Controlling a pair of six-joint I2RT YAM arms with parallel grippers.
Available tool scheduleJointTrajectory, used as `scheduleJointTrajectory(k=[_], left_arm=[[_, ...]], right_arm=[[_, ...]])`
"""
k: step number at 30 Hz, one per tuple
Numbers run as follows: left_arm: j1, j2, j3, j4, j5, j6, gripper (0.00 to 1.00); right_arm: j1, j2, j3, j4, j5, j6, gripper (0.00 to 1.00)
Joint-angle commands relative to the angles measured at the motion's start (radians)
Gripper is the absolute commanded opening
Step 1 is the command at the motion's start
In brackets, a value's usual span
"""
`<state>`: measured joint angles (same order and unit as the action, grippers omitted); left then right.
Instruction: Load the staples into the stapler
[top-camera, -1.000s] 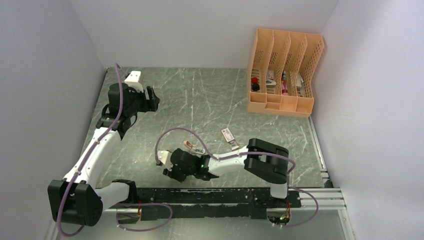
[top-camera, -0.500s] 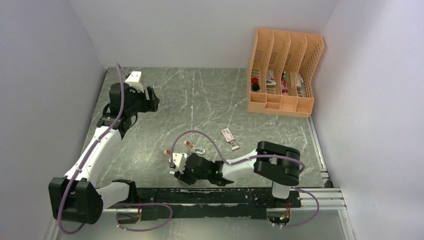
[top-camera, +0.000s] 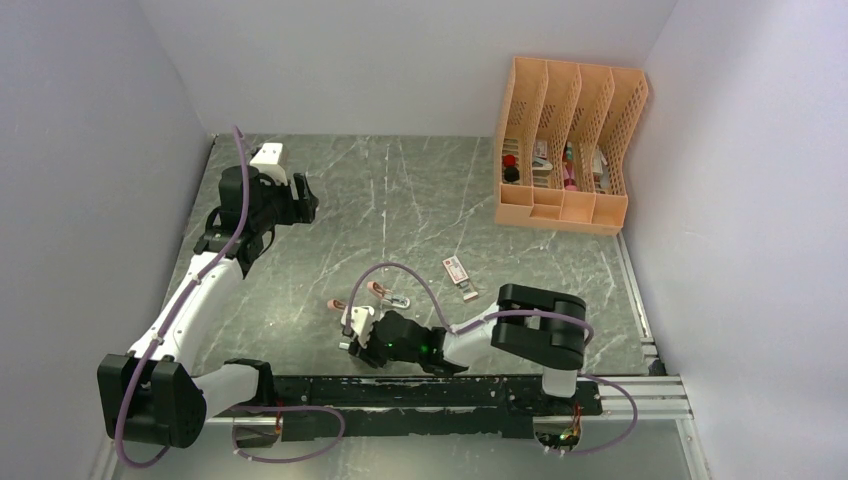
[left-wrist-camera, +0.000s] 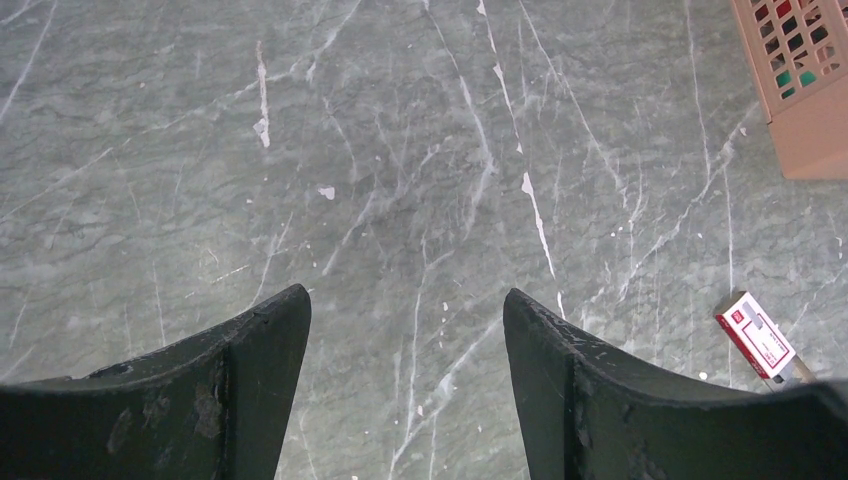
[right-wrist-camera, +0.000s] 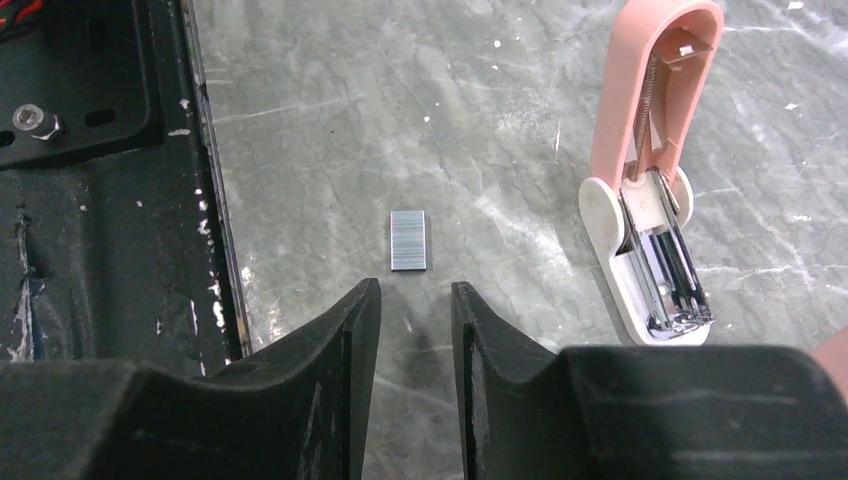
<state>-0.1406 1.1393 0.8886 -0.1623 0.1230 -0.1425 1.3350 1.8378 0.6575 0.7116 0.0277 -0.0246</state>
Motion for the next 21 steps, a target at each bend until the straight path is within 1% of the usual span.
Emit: scheduleJointTrajectory(k=[1, 8, 14, 21], left_arm=[[-0.005, 0.003, -0.004, 0.003, -0.017, 0.012, 0.75], [-0.005, 0.002, -0.005, 0.003, -0.019, 0.013, 0.75], [-0.005, 0.002, -0.003, 0.001, -0.016, 0.014, 0.75], [-0.005, 0.001, -0.004, 0.001, -0.014, 0.015, 0.75]], right_arm=[[0.019, 0.079, -0.023, -0.102, 0.049, -0.026, 0.36], [0.052, 0.107, -0.008, -0.104, 0.074, -0.027, 0.35], [0.052, 0.126, -0.014, -0.091, 0.099, -0.01, 0.27], [0.052, 0.147, -0.014, -0.083, 0.109, 0.004, 0.21]])
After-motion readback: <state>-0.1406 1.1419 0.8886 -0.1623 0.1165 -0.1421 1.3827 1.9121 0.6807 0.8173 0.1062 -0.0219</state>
